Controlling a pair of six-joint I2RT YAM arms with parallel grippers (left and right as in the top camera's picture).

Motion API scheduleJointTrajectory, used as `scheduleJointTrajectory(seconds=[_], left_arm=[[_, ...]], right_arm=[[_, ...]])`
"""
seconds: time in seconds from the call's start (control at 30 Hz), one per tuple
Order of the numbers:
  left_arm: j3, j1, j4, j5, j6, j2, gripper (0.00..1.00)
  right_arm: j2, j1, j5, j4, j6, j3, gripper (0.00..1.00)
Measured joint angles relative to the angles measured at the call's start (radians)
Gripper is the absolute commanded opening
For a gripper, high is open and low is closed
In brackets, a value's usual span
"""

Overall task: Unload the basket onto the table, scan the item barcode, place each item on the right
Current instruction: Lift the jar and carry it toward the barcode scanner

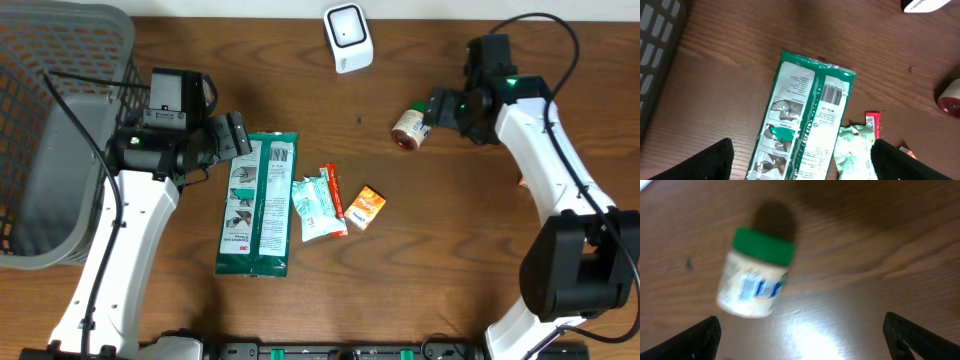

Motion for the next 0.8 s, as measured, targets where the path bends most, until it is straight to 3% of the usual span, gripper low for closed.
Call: scheduleJointTrajectory(seconds=[0.37,0.67,0.8], left_arm=[[0.0,0.0,0.0,0.0,0.0,0.0,0.88],[0.0,0.0,0.0,0.0,0.0,0.0,0.88],[0.0,0.0,0.0,0.0,0.0,0.0,0.88]], right_arm=[[0.0,-0.003,-0.003,0.335,0.174,-0.186,0.99],[0.0,-0.003,-0.012,0.537,0.289,-0.317,0.91],[0.0,-0.003,-0.032,0.586,0.302,-0.324,0.82]])
